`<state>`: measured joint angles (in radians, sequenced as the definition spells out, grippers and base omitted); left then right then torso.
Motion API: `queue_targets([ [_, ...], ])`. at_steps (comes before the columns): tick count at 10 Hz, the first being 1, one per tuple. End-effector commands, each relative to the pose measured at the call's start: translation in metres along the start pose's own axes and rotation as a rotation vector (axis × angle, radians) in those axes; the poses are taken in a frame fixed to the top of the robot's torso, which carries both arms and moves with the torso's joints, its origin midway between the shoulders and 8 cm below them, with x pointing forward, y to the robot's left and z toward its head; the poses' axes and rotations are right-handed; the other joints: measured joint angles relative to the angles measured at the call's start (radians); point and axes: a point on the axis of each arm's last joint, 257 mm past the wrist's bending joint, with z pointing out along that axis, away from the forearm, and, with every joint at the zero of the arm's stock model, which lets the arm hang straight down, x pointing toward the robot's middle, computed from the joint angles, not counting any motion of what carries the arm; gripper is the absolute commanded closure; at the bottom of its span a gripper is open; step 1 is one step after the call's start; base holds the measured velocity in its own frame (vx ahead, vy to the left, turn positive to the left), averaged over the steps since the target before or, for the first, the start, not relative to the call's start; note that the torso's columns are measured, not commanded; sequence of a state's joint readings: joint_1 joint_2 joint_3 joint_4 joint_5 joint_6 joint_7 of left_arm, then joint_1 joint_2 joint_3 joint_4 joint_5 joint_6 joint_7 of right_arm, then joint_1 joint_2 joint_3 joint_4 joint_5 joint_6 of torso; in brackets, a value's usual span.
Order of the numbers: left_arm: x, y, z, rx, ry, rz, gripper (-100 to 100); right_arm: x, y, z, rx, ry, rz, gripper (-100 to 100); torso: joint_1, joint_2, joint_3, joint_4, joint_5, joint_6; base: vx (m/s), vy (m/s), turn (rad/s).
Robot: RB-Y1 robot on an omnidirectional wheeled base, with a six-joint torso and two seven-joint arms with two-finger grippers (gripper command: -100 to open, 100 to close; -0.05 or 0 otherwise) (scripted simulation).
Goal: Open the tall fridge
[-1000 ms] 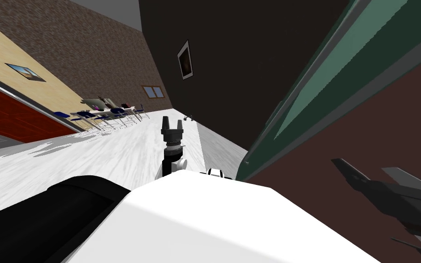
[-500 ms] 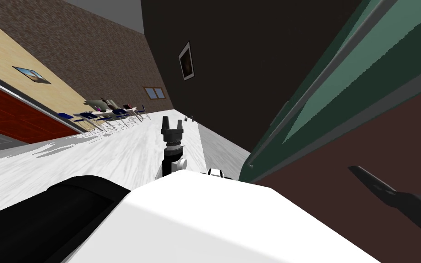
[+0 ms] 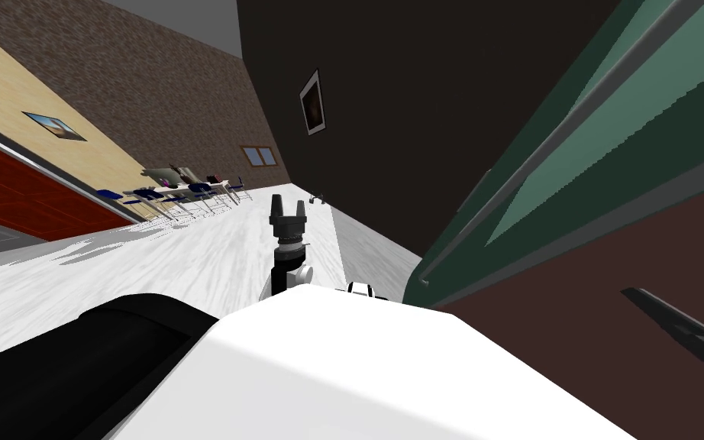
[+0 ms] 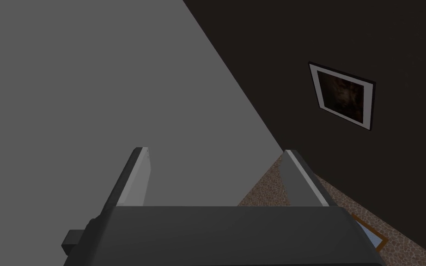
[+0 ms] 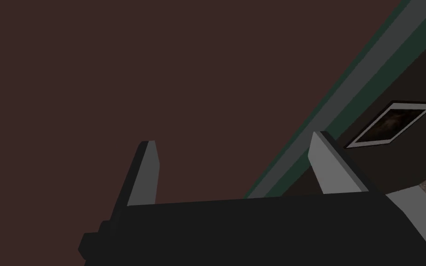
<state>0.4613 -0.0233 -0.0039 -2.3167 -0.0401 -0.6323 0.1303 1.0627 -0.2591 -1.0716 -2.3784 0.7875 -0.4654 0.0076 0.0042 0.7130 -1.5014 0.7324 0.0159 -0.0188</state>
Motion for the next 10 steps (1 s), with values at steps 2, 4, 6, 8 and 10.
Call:
queue_targets([
  [2, 0.0, 0.0, 0.0, 0.0, 0.0, 0.0, 0, -0.013, -0.015, -0.005, 0.017, 0.019, -0.114, -100, 0.002, -0.003, -0.001, -0.001, 0.0, 0.0, 0.047, 0.049, 0.001],
  [4, 0.0, 0.0, 0.0, 0.0, 0.0, 0.0, 0, -0.014, -0.029, -0.012, 0.033, 0.062, -0.2, -100, 0.001, 0.0, 0.001, -0.001, -0.001, 0.0, 0.046, 0.036, 0.029],
  [6, 0.0, 0.0, 0.0, 0.0, 0.0, 0.0, 0, -0.013, -0.04, -0.018, 0.043, 0.104, -0.272, -100, 0.0, 0.0, 0.0, -0.002, -0.001, 0.0, 0.047, 0.036, 0.01],
  [8, 0.0, 0.0, 0.0, 0.0, 0.0, 0.0, 0, -0.017, -0.055, -0.025, 0.059, 0.144, -0.354, -100, 0.003, -0.001, 0.0, -0.002, -0.001, 0.001, 0.053, 0.068, 0.047],
  [10, 0.0, 0.0, 0.0, 0.0, 0.0, 0.0, 0, -0.024, -0.07, -0.032, 0.077, 0.181, -0.441, -100, 0.002, 0.001, 0.003, -0.002, -0.005, 0.002, 0.075, 0.056, 0.022],
])
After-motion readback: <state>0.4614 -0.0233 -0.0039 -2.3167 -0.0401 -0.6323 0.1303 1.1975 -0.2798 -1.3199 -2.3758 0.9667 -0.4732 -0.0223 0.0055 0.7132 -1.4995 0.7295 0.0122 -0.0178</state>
